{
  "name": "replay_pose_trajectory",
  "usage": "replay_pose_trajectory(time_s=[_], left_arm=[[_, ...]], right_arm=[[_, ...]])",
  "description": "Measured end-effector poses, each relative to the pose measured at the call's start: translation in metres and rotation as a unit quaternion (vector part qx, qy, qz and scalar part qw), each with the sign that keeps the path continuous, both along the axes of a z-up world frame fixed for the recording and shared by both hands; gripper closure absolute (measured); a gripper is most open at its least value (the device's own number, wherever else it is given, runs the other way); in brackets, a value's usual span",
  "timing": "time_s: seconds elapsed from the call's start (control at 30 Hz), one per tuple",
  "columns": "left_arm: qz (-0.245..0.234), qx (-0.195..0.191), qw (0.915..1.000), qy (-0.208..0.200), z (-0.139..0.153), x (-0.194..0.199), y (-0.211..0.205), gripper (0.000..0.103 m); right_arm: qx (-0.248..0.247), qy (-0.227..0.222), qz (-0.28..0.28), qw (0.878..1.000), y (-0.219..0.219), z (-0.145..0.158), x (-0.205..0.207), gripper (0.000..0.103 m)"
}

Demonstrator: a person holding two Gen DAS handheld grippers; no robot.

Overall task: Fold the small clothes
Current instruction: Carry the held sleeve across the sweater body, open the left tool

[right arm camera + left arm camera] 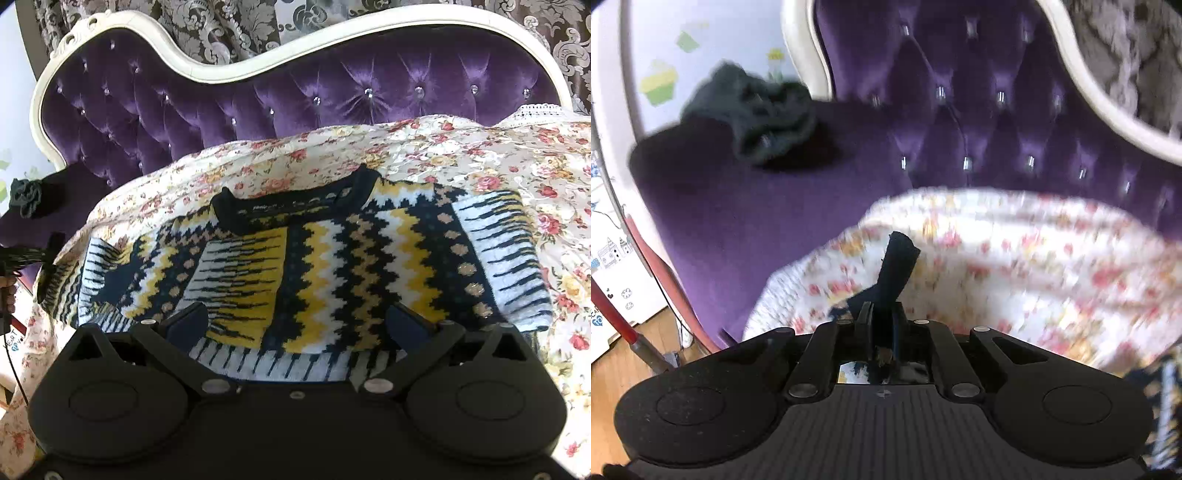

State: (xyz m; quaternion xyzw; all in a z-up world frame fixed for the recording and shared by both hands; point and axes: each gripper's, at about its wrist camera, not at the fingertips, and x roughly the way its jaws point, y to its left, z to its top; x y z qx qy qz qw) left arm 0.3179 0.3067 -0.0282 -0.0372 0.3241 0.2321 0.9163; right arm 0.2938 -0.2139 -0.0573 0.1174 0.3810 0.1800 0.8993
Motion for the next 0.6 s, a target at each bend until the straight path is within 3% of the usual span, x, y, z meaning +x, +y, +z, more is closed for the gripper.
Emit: replay_pose_trajectory(time_s=[0.27, 0.6], left_arm=[[-0.02, -0.011, 0.9966, -0.079, 0.103, -0.03, -0.022, 0.094], [-0.099, -0.01, 0.9845, -0.144, 0.208, -0.038, -0.105, 0.094]], right_arm=[[0.007, 0.002, -0.008, 1.0, -0.008, 0.009, -0.001, 0.0], [-0.002, -0.007, -0.022, 1.0, -0.019, 0.021, 0.0, 0.0]])
